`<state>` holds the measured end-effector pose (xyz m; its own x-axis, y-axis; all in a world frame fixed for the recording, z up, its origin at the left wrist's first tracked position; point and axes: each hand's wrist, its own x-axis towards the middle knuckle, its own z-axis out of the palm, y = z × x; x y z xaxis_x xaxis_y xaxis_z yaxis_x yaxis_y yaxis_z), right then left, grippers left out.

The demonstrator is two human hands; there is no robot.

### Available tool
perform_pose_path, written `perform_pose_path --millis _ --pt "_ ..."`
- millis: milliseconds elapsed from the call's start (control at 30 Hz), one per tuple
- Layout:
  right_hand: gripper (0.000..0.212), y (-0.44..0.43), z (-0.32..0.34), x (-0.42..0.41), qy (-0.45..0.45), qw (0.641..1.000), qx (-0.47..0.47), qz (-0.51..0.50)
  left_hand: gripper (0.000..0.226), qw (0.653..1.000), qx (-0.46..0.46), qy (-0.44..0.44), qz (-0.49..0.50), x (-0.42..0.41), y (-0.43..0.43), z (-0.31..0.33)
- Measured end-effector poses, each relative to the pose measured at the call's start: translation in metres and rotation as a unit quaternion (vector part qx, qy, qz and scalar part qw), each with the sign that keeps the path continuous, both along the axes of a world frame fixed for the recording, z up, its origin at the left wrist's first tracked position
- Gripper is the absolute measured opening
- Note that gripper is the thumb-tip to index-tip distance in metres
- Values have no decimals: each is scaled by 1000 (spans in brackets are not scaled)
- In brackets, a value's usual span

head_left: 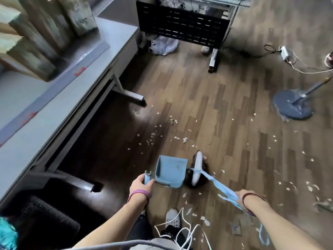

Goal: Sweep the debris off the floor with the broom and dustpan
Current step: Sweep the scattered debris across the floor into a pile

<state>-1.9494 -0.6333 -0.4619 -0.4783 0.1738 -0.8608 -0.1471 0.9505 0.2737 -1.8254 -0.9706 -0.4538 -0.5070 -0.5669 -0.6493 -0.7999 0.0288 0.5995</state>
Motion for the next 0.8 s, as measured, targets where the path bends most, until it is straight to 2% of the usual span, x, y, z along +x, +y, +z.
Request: perform_pose_path --millis 200,267,567,667,800 --pt "48 -87 57 -12 -22 997 -36 66 3 991 -15 27 129 17 -48 12" --pt "49 -122 60 -16 -11 994 -52 93 10 986 -16 19 168 23 -74 13" --pt "44 -307 46 -13 -27 967 -123 220 25 964 -49 3 260 56 -197 22" --pt "41 -348 31 -18 -36 958 -152 239 12 944 -25 26 329 53 -225 26" --pt "43 -382 6 -35 -44 956 -165 237 20 923 6 41 382 43 -255 11"
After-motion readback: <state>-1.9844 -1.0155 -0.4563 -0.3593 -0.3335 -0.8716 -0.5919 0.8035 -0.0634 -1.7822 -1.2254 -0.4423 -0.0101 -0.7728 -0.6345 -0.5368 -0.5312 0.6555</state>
